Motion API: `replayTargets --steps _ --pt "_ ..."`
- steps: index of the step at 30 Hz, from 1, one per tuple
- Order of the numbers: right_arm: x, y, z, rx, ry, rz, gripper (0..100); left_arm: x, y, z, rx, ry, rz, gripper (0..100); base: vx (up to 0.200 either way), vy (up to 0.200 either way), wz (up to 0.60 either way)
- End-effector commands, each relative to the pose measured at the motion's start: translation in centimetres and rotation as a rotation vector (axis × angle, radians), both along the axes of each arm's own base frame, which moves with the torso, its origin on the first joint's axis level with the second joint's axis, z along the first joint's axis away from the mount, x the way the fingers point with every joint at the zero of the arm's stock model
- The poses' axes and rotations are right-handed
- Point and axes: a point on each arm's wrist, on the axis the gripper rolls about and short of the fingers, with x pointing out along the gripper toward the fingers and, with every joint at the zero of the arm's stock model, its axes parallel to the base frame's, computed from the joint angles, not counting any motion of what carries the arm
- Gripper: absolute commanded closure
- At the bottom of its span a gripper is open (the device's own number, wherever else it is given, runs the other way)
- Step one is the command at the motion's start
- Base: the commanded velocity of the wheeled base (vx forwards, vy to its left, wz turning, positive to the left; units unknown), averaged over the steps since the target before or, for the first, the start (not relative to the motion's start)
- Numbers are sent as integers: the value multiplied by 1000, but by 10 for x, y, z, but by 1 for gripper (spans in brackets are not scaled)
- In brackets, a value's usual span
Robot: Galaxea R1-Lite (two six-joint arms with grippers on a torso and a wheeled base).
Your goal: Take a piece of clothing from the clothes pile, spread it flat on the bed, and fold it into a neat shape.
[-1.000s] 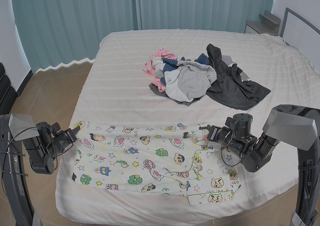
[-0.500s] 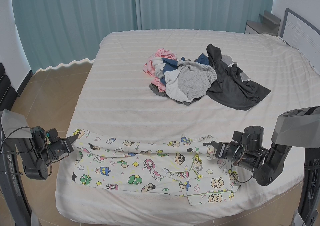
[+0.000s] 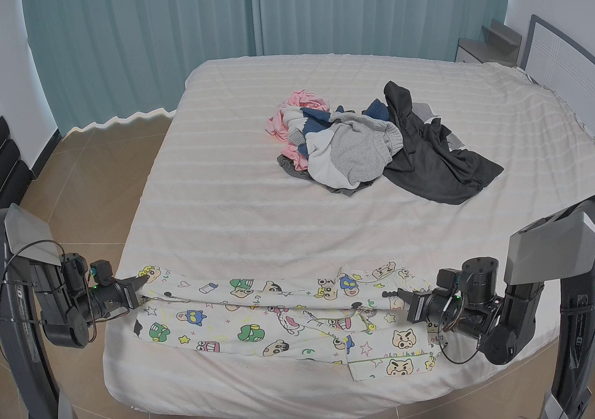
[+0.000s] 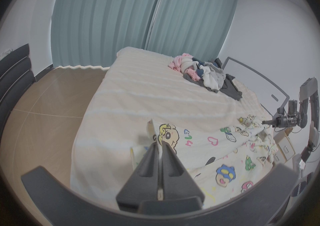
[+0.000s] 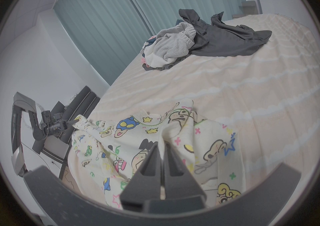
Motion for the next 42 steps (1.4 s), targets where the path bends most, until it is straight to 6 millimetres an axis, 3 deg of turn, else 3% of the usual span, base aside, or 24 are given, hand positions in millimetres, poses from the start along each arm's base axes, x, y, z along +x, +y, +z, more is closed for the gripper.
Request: replayTargets --steps 1,31,32,36,37,42 --pt "-10 -4 -21 -42 75 8 100 -10 1 -14 7 47 -6 100 0 0 0" --pt "-25 -7 -25 -63 129 20 100 -20 3 -28 -2 102 -16 100 0 0 0" --pt "-25 -7 -25 -63 129 20 100 -20 3 -28 -2 102 -16 0 0 0 0" --pt "-26 -7 -25 -65 135 21 100 -20 4 -28 -6 104 -13 0 0 0 0" --pt "-26 -7 -25 -64 134 21 0 -20 4 -28 -8 103 -12 0 0 0 0" --pt "-25 -7 -22 -60 124 18 0 -20 5 -26 -24 104 1 0 0 0 0"
